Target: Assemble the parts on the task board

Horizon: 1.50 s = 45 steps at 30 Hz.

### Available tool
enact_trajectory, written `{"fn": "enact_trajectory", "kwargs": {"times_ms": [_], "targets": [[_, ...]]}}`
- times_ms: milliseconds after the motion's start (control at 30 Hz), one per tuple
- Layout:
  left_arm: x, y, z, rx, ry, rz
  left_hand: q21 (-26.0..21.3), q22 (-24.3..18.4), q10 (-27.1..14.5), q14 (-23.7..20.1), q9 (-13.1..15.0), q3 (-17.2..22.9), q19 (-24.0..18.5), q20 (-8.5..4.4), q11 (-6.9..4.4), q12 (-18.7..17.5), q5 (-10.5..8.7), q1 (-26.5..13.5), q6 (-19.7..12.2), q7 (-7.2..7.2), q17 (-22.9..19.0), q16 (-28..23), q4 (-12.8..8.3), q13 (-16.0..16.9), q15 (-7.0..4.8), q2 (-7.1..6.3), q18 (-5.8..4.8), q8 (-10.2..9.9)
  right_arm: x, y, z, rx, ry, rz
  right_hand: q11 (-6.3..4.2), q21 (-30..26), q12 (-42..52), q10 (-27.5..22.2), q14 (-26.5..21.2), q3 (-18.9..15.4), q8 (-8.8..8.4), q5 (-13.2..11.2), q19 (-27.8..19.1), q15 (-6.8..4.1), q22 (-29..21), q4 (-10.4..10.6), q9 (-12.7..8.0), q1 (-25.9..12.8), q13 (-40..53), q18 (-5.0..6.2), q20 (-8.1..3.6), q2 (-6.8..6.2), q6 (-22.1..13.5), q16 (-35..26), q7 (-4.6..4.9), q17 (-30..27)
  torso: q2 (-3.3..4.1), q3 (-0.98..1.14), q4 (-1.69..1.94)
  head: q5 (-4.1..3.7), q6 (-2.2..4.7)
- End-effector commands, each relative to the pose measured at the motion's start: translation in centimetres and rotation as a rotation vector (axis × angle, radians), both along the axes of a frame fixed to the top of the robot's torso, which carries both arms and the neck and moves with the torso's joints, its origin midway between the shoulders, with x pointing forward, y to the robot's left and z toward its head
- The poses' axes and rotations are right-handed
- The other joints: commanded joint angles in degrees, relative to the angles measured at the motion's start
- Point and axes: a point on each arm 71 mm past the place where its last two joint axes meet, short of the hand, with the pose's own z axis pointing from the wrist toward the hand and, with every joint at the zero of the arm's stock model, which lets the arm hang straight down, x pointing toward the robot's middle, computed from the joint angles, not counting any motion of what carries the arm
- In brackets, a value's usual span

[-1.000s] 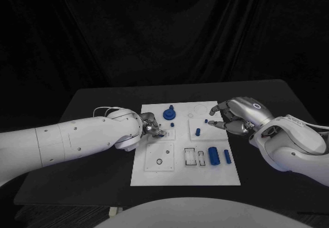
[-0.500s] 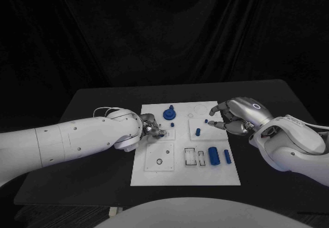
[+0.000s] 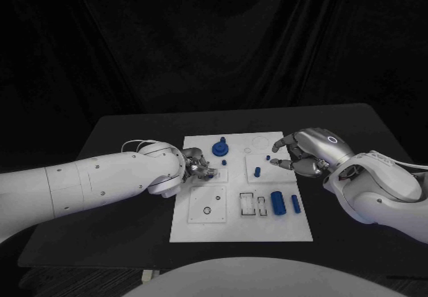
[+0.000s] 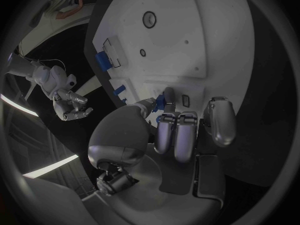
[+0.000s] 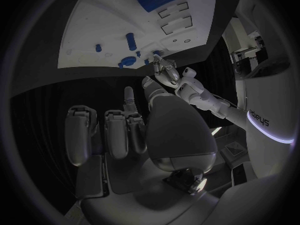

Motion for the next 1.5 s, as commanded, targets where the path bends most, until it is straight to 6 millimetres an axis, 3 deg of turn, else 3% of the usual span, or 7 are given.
{"fn": "enact_trajectory", "kwargs": {"times_ms": [33,300,467,500,700,967,1500], "targets": [[-0.08,-0.47,0.09,-0.043,-0.005,-0.024,-0.2,9.7,3.6,6.2,0.1,-0.2,-0.4,-0.02,0.06,-0.1,0.18,0.2,-0.4,0.14,15.1,0.2,0.1,12.8,0.22,-0.21,0.49,0.2,-0.05,0.06,-0.18,-0.009,0.009,0.001,-0.16,-0.3,0.1,6.0,4.5,0.0,0.13,0.3,3.1,-0.13,12.9,0.3,-0.1,0.6,15.0,0.75,0.06,0.15,0.6,-0.2,-0.08,6.5,0.02,-0.02,0.04,-0.03,-0.01],[-0.02,-0.22,-0.05,-0.024,0.008,-0.017,-0.3,9.7,3.5,6.2,0.4,-0.7,-0.5,0.1,0.21,-0.2,1.23,-0.6,-0.7,0.27,15.1,0.2,1.2,12.8,0.38,-0.02,0.5,0.1,-0.09,0.06,-0.27,-0.012,0.014,0.002,-0.2,-0.3,0.1,6.0,4.5,0.0,0.11,0.4,3.1,-0.16,12.9,0.4,-0.1,0.7,15.0,0.74,0.04,0.21,0.7,-0.2,-0.12,6.4,-0.02,-0.01,0.06,-0.05,-0.01],[-0.01,-0.07,-0.13,-0.013,0.015,-0.011,-0.3,9.7,3.4,6.2,0.8,0.0,-0.6,0.17,0.17,-0.2,6.08,0.3,-1.0,0.19,15.1,0.2,0.9,12.7,0.39,-0.07,0.54,0.0,-0.1,0.04,-0.31,-0.009,0.019,0.0,-0.21,-0.3,0.1,6.0,4.5,0.0,0.11,0.5,3.1,-0.17,12.9,0.4,-0.2,0.7,15.0,0.74,0.03,0.23,0.7,-0.2,-0.12,6.4,0.01,0.0,0.05,-0.05,-0.01],[-0.02,-0.07,-0.14,-0.011,0.017,-0.011,-0.3,9.7,3.4,6.2,1.0,0.9,-0.6,0.11,0.06,-0.2,8.61,1.4,-1.1,0.07,15.1,0.2,-0.3,12.8,0.3,-0.25,0.55,0.0,-0.11,0.04,-0.32,-0.009,0.02,0.0,-0.22,-0.2,0.1,6.0,4.5,0.1,0.11,0.5,3.1,-0.18,12.9,0.4,-0.2,0.7,15.0,0.74,0.02,0.25,0.8,-0.2,-0.14,6.5,0.0,0.0,0.06,-0.05,-0.01],[-0.04,-0.11,-0.16,-0.006,0.02,-0.009,-0.1,9.8,3.5,6.2,2.1,7.3,-0.5,-0.14,-0.16,-0.2,14.04,3.9,-1.6,-0.04,15.1,0.2,-5.7,12.8,0.06,-1.58,0.51,0.1,-0.14,0.02,-0.35,-0.008,0.024,0.0,-0.22,-0.2,0.1,6.0,4.5,0.1,0.11,0.5,3.1,-0.18,12.9,0.4,-0.2,0.8,15.0,0.73,0.01,0.28,0.8,-0.2,-0.16,6.5,0.02,0.01,0.06,0.1,-0.01],[-0.03,0.06,-0.14,-0.002,0.016,0.006,0.0,9.8,3.5,6.2,2.8,10.7,-0.5,-0.15,-0.14,-0.2,15.18,3.3,-1.6,0.06,15.1,0.2,-7.8,12.8,0.06,-2.13,0.5,0.4,-0.15,-0.07,-0.41,-0.012,0.03,-0.004,-0.24,-0.3,0.1,6.0,4.5,0.2,0.06,0.8,3.1,-0.21,12.9,0.4,-0.2,1.0,15.0,0.74,-0.02,0.43,0.9,-0.2,-0.2,6.4,-0.03,0.01,0.04,0.15,-0.01],[-0.15,0.44,-0.1,-0.002,0.016,0.012,-0.1,9.7,3.4,6.2,3.5,12.7,-0.5,-0.11,-0.04,-0.2,13.62,3.0,-2.0,0.19,15.1,0.2,-9.3,12.7,0.13,-1.98,0.52,0.8,-0.18,-0.18,-0.66,-0.016,0.037,-0.008,-0.28,-0.3,0.1,6.0,4.5,0.3,0.04,1.1,3.1,-0.24,12.9,0.5,-0.3,1.1,15.0,0.75,-0.04,0.56,1.1,-0.2,-0.22,6.4,0.0,-0.03,-0.02,0.42,-0.01]]}}
